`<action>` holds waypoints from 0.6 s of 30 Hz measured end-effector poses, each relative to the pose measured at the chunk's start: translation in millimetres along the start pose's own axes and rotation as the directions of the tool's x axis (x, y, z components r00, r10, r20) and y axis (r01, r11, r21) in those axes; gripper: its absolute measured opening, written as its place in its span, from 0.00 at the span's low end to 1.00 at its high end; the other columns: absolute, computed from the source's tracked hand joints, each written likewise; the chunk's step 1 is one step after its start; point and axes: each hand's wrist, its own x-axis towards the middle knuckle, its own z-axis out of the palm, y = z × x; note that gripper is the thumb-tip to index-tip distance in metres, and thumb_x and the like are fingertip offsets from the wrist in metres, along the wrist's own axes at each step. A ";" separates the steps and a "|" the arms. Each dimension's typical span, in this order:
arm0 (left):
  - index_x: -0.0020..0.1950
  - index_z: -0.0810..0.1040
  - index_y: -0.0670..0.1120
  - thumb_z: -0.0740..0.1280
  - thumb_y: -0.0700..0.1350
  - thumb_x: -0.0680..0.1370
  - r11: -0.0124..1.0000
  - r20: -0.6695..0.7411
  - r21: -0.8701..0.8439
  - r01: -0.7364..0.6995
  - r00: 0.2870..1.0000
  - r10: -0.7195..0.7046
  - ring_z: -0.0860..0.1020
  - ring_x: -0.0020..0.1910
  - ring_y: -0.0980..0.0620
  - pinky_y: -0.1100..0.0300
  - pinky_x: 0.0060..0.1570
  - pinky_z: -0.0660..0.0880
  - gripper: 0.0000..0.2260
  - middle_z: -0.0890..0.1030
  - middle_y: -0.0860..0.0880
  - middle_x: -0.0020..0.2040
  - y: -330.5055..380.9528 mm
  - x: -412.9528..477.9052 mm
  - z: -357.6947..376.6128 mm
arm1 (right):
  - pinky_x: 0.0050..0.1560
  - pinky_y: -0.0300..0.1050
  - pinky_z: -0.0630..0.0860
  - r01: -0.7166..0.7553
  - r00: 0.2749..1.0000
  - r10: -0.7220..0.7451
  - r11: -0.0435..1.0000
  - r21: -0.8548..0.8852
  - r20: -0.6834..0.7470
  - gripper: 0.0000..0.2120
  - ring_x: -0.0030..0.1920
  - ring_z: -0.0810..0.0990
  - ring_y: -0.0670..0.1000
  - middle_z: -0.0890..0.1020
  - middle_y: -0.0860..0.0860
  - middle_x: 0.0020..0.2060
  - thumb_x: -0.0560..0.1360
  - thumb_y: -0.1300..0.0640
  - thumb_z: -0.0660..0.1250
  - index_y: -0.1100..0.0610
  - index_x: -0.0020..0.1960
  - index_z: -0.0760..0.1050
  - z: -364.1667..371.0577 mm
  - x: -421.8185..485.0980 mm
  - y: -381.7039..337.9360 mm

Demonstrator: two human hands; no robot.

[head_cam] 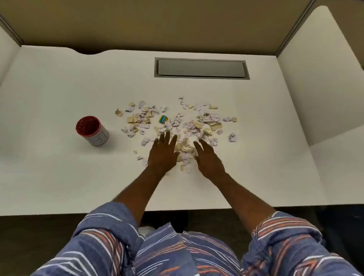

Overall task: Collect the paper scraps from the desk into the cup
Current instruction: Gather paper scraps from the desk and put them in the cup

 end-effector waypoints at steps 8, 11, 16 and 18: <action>0.79 0.57 0.52 0.62 0.50 0.82 0.996 0.181 -0.091 0.024 0.983 -0.007 0.57 0.78 0.42 0.44 0.68 0.69 0.27 0.52 0.46 0.81 6.6 9.0 22.4 | 0.74 0.57 0.66 -0.019 0.994 0.018 1.000 0.009 0.109 0.29 0.80 0.51 0.56 0.49 0.53 0.81 0.83 0.60 0.57 0.51 0.81 0.49 20.0 14.7 -1.9; 0.79 0.58 0.52 0.65 0.50 0.80 0.993 0.140 -0.116 -0.036 0.989 0.053 0.60 0.77 0.43 0.47 0.69 0.70 0.29 0.57 0.45 0.79 9.7 8.9 33.1 | 0.73 0.58 0.67 -0.013 0.994 0.011 1.000 0.018 0.109 0.30 0.80 0.52 0.57 0.51 0.54 0.81 0.82 0.62 0.57 0.50 0.80 0.50 26.6 19.6 -5.4; 0.74 0.65 0.50 0.63 0.49 0.81 0.982 0.005 -0.151 -0.112 0.993 0.114 0.70 0.69 0.45 0.50 0.63 0.74 0.22 0.70 0.45 0.71 11.3 14.6 46.6 | 0.64 0.54 0.76 -0.008 0.998 0.010 0.999 -0.032 0.054 0.26 0.76 0.60 0.57 0.61 0.54 0.77 0.81 0.58 0.61 0.52 0.77 0.60 32.6 27.9 -6.6; 0.69 0.70 0.51 0.59 0.53 0.82 0.981 -0.013 -0.153 -0.122 0.993 0.121 0.76 0.61 0.48 0.49 0.59 0.76 0.16 0.75 0.47 0.64 9.8 15.9 50.0 | 0.61 0.52 0.78 -0.006 0.999 0.009 0.998 -0.066 0.054 0.24 0.76 0.61 0.56 0.64 0.54 0.75 0.81 0.58 0.60 0.53 0.76 0.62 36.0 28.2 -3.5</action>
